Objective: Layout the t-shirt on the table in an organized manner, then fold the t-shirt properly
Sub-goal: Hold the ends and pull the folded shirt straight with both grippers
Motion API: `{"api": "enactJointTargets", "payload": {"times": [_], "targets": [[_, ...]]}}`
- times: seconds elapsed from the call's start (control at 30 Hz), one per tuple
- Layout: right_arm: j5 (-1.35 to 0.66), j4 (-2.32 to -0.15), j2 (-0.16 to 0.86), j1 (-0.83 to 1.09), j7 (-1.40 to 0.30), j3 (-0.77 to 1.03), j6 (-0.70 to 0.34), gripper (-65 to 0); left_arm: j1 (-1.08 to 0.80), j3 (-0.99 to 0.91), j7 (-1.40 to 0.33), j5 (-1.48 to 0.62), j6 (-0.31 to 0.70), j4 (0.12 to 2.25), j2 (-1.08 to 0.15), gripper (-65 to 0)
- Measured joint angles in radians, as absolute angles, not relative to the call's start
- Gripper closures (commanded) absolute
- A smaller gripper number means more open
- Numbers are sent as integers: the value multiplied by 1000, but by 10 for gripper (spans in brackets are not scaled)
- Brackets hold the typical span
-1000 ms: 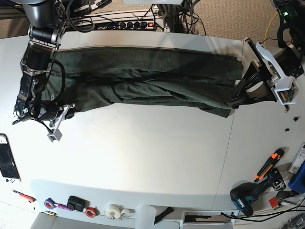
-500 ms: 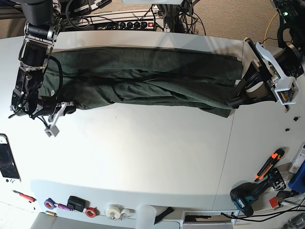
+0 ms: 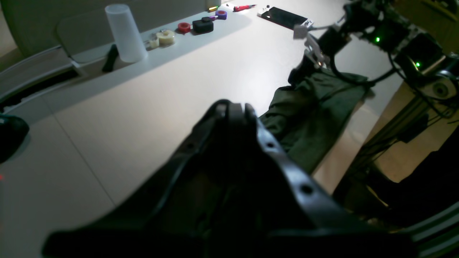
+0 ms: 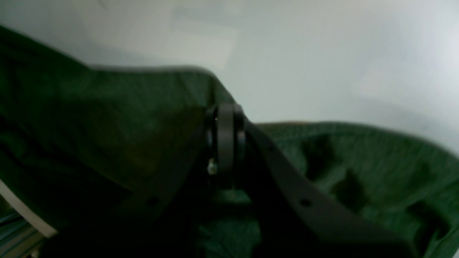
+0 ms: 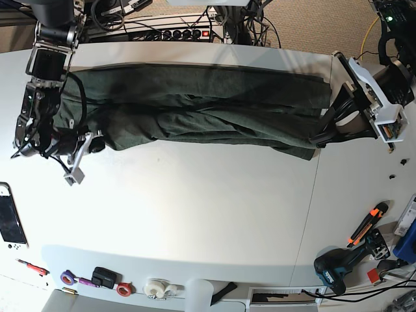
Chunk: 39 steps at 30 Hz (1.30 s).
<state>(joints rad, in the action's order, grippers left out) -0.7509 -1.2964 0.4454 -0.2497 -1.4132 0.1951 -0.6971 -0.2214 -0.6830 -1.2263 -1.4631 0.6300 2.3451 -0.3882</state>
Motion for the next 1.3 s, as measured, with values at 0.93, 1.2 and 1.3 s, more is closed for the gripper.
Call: {"api": "enactJointTargets", "payload": {"times": [0.93, 1.2, 1.3], "targets": [[-892, -1631, 440, 171, -1411, 581, -697, 0, -228, -683, -1267, -1463, 630, 2345, -389, 0], [-971, -1631, 440, 186, -1413, 581, -697, -193, -263, -683, -1231, -1350, 630, 2338, -388, 0], [-969, -1631, 441, 186, -1413, 581, -697, -193, -260, -683, -1196, -1336, 628, 2230, -388, 0]]}}
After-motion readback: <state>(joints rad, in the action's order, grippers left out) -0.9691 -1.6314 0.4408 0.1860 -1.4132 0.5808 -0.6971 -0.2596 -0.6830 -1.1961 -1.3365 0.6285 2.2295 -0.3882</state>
